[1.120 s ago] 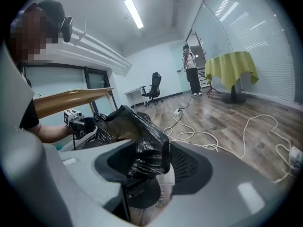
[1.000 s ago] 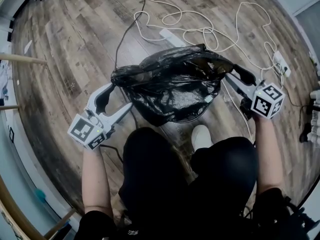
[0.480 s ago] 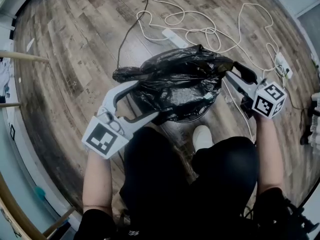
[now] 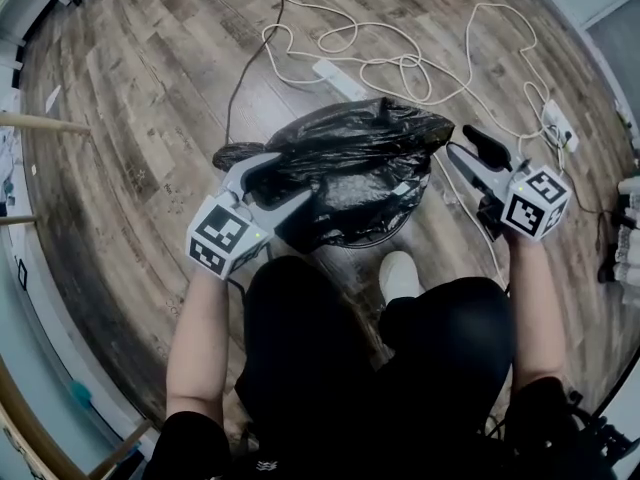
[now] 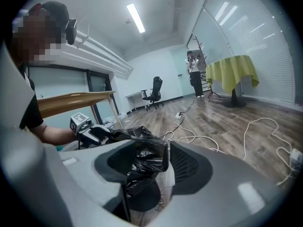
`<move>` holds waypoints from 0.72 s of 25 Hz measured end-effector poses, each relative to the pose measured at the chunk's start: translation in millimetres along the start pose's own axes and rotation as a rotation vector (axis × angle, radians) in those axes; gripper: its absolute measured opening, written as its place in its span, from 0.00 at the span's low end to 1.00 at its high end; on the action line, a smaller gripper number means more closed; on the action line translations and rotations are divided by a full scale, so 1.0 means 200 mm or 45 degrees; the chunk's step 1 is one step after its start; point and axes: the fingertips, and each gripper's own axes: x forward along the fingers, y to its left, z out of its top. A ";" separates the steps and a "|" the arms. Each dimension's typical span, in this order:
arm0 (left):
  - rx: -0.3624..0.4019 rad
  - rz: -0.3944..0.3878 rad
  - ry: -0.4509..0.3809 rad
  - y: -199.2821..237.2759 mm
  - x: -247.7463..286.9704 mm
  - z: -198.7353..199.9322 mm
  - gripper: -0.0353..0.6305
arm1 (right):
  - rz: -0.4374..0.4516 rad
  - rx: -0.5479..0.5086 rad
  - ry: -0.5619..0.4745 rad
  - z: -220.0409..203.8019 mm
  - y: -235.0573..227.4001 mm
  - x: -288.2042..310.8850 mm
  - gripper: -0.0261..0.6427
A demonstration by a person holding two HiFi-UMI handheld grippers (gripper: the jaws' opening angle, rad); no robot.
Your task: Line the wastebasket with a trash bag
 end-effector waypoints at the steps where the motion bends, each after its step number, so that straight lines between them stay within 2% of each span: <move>1: -0.021 0.014 0.002 0.02 0.00 -0.01 0.47 | -0.002 0.005 0.001 -0.01 0.00 0.00 0.36; 4: -0.077 -0.025 0.051 0.03 0.05 -0.06 0.47 | 0.005 0.001 0.000 -0.02 0.00 0.02 0.36; 8: -0.053 -0.087 0.057 -0.02 0.07 -0.07 0.26 | 0.059 -0.059 0.015 0.00 0.05 0.07 0.36; 12: -0.007 -0.107 0.027 -0.06 0.04 -0.05 0.12 | 0.111 -0.136 0.038 0.06 0.10 0.13 0.36; 15: 0.017 -0.150 0.041 -0.12 0.01 -0.04 0.07 | 0.191 -0.195 0.056 0.09 0.19 0.17 0.36; 18: 0.030 -0.163 0.027 -0.16 -0.02 -0.03 0.06 | 0.312 -0.347 0.149 0.06 0.33 0.23 0.36</move>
